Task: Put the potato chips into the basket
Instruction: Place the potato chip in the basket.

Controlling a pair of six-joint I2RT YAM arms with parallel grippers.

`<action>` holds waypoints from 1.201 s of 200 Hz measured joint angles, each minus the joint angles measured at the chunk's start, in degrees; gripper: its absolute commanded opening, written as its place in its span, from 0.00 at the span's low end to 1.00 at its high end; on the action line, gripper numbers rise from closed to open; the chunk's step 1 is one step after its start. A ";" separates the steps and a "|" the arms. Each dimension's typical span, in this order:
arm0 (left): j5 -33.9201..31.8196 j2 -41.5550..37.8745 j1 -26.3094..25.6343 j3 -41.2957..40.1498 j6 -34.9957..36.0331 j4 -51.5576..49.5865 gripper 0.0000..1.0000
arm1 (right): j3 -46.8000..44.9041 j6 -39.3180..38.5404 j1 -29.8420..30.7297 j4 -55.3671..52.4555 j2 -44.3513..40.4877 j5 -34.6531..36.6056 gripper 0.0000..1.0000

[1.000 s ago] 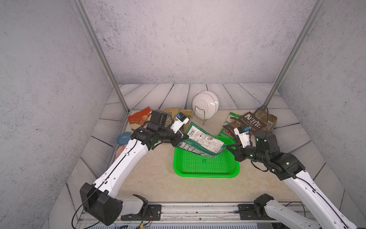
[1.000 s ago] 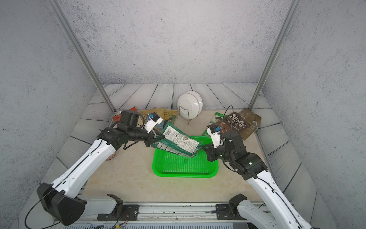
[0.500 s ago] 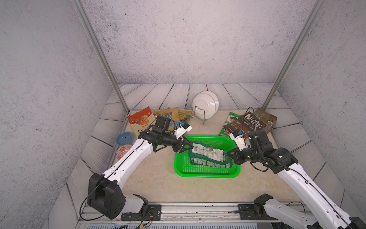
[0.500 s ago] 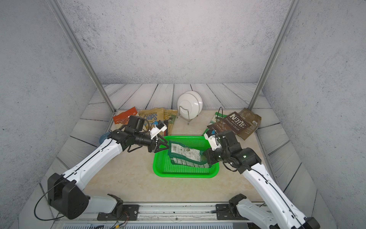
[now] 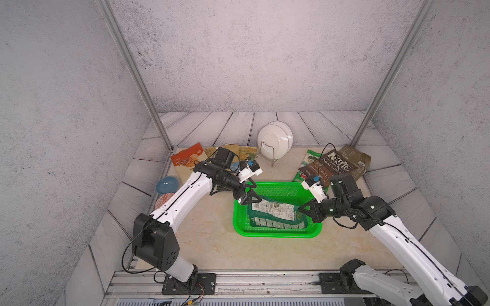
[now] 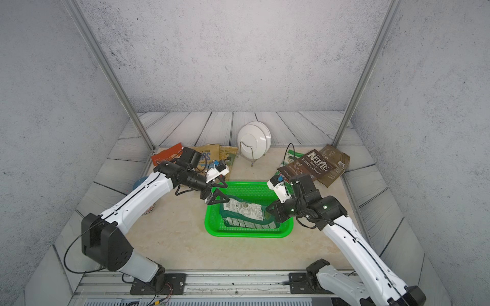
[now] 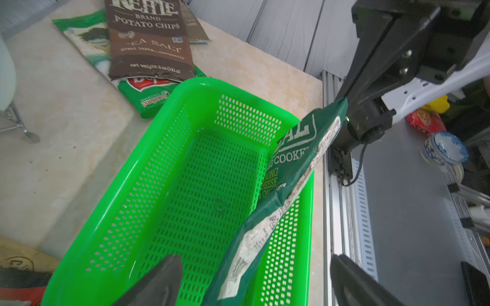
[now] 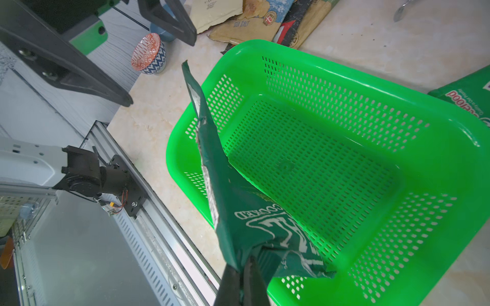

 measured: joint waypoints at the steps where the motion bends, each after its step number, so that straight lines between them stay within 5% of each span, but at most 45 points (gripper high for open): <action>1: 0.00 0.09 0.00 0.13 0.17 -0.22 0.91 | 0.00 0.00 0.00 0.00 0.00 -0.02 0.00; 54: -0.74 7.80 0.00 5.18 9.29 -11.23 0.66 | 0.00 -0.35 0.00 0.44 -0.04 -1.68 0.00; 104: -1.60 8.85 0.00 5.25 13.77 -16.55 0.00 | -0.07 -0.26 0.00 1.31 -0.04 -1.68 0.00; 240: -4.57 -0.50 -0.59 5.18 10.93 -20.26 0.00 | -2.82 4.46 0.57 2.34 -3.54 0.94 0.00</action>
